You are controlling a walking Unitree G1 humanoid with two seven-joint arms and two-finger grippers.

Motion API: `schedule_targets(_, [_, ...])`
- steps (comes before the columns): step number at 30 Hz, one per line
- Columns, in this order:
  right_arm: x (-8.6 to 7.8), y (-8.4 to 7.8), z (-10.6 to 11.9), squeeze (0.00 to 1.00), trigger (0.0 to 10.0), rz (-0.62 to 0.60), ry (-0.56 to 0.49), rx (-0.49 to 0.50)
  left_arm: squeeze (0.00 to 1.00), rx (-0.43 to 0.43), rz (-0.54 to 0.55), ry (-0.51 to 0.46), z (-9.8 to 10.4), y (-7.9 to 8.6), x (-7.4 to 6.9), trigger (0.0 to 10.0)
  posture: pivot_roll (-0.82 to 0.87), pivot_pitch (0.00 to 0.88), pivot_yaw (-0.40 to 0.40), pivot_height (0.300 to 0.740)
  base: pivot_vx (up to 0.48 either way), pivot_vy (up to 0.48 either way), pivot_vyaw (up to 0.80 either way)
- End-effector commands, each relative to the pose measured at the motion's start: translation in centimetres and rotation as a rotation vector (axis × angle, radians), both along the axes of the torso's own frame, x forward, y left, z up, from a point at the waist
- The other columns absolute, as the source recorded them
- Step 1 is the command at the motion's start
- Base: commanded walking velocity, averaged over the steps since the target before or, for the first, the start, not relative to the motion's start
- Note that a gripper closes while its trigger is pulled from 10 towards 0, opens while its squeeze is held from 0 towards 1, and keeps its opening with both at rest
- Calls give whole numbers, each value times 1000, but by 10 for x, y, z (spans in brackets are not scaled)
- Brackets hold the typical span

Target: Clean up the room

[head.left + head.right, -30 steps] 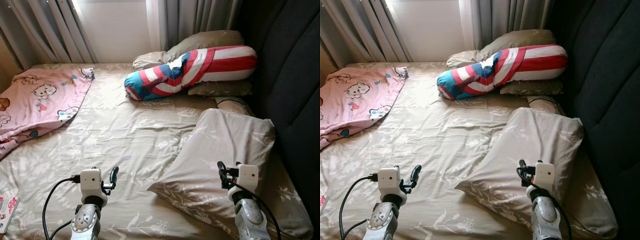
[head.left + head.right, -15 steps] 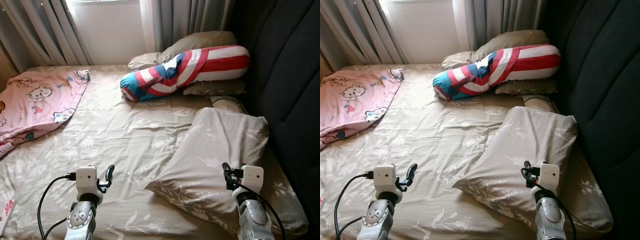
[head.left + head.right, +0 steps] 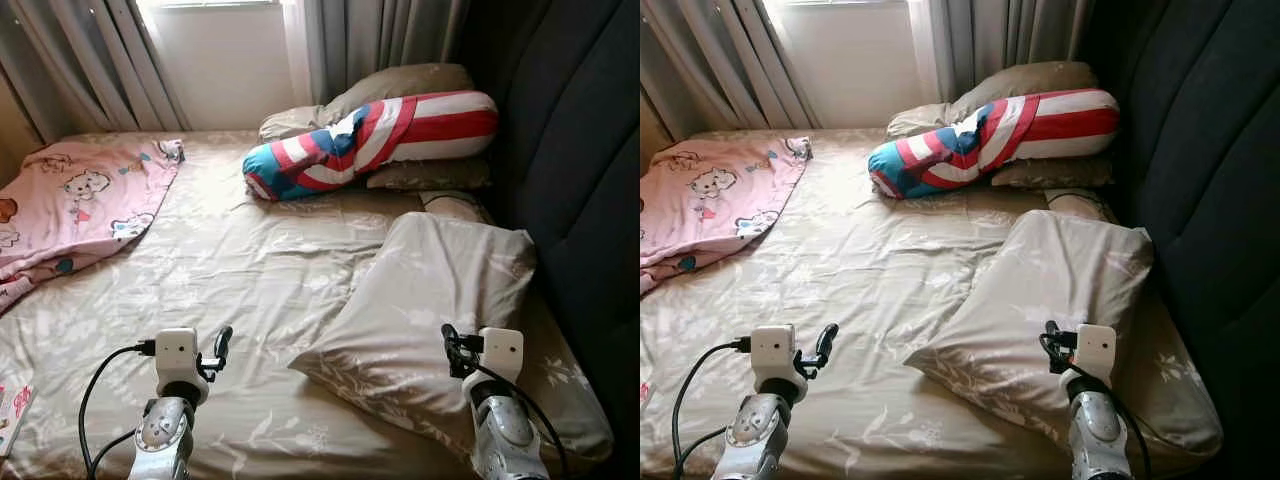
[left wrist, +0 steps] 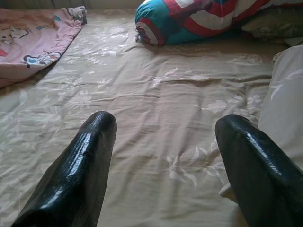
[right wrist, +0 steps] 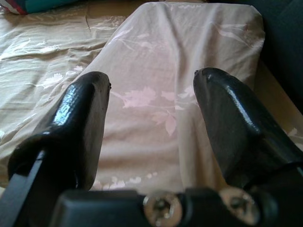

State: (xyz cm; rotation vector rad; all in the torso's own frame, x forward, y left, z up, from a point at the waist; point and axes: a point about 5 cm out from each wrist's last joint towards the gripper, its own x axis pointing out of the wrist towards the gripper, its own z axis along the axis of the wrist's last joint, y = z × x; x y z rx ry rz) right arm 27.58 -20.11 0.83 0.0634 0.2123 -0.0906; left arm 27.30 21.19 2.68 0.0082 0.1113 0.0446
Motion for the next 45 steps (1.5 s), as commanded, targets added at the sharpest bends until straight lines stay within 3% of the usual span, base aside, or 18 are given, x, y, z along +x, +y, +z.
schedule_targets(1, [3,-1,2,0,10000,-1,4,1,0,-1,5,0,1,2,1,10000,-96,0,20,676,0,0,0])
schedule_targets(7, [7,-3,4,0,10000,4,14,-7,0,-7,11,2,0,2,1,10000,-94,0,15,657,0,0,0])
schedule_targets(23, [8,-2,4,0,10000,-3,20,11,0,-18,11,11,-1,3,0,10000,-91,0,9,657,0,0,0])
schedule_targets(35, [10,-2,5,0,10000,-2,15,19,0,-16,18,17,-2,5,-2,10000,-86,0,7,657,271,0,-508])
schedule_targets(45, [12,12,9,0,10000,133,-21,18,0,-18,20,11,-1,5,-2,10000,-84,0,6,657,318,0,209])
